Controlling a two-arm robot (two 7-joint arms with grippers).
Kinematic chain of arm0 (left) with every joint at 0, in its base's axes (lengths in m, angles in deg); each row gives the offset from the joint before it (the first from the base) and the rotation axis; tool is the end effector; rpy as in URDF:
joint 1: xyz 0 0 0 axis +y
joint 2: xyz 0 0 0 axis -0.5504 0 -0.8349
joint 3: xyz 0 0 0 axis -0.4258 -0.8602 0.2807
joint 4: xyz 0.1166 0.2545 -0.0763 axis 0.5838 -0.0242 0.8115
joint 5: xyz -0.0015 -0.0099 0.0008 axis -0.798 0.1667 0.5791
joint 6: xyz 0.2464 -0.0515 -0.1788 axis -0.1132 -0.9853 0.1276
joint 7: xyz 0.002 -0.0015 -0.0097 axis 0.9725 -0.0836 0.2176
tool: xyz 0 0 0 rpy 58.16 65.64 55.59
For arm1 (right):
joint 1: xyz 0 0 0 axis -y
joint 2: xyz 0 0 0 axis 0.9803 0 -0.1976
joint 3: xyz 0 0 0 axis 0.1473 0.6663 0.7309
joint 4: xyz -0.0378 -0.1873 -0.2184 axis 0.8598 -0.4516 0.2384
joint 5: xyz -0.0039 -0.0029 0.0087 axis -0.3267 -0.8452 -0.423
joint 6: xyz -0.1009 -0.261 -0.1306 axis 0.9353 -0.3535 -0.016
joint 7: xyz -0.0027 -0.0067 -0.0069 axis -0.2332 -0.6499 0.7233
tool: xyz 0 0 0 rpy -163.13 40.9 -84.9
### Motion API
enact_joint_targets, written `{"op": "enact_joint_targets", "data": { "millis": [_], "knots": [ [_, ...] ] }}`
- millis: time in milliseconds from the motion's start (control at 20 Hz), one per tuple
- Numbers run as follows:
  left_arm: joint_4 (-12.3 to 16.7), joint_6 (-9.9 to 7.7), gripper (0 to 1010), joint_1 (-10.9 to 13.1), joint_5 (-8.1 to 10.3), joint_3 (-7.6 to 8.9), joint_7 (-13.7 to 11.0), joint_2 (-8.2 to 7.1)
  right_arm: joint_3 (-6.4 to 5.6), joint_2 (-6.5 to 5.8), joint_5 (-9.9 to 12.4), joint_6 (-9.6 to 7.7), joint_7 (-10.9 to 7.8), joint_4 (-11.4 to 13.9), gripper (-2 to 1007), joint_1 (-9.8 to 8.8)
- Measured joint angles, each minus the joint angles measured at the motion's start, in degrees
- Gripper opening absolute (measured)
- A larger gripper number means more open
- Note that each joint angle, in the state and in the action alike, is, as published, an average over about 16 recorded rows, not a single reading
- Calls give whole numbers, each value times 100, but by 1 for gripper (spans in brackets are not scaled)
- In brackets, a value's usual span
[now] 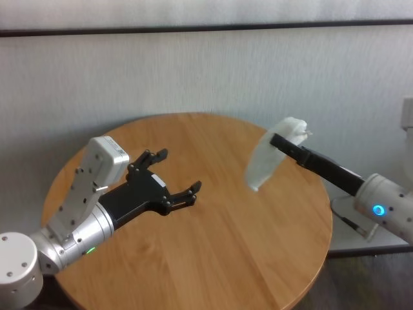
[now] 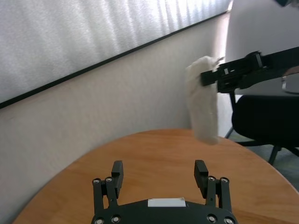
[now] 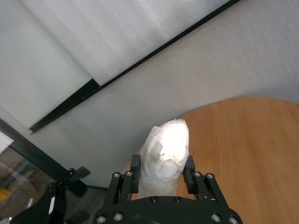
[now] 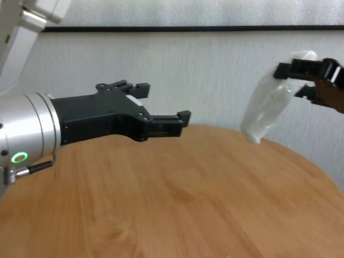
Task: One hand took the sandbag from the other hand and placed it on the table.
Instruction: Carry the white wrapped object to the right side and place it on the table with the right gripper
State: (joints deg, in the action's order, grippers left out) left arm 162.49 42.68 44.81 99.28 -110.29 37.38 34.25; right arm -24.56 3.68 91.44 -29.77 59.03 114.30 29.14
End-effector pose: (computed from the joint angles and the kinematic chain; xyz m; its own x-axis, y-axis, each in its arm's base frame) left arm 0.3592 0.0025 -0.2399 0.6931 0.6672 0.2729 -0.6963 0.7176 0.0140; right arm 0.3751 -0.0575 -0.2238 0.4856 -0.6592 -0.5741 0.7864 0.6163 -0.0425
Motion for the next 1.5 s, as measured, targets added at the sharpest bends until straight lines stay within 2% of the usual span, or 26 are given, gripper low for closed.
{"op": "enact_joint_targets", "data": {
  "millis": [200,500,800,1100,1500],
  "knots": [
    [-23,-169,1000,0,-180,46,257,66,-61,-216,-6,-86,109,106,536,-86],
    [-82,-507,1000,-21,-542,129,692,197,-139,-528,1,-248,313,274,536,-218],
    [-143,-742,1000,-63,-814,170,925,287,-121,-758,-2,-475,528,369,536,-268],
    [-157,-853,1000,-76,-919,182,1006,312,33,-846,-63,-763,683,321,536,-158],
    [-156,-807,1000,-75,-881,174,971,303,341,-800,-253,-1139,778,72,536,139]
  ]
}}
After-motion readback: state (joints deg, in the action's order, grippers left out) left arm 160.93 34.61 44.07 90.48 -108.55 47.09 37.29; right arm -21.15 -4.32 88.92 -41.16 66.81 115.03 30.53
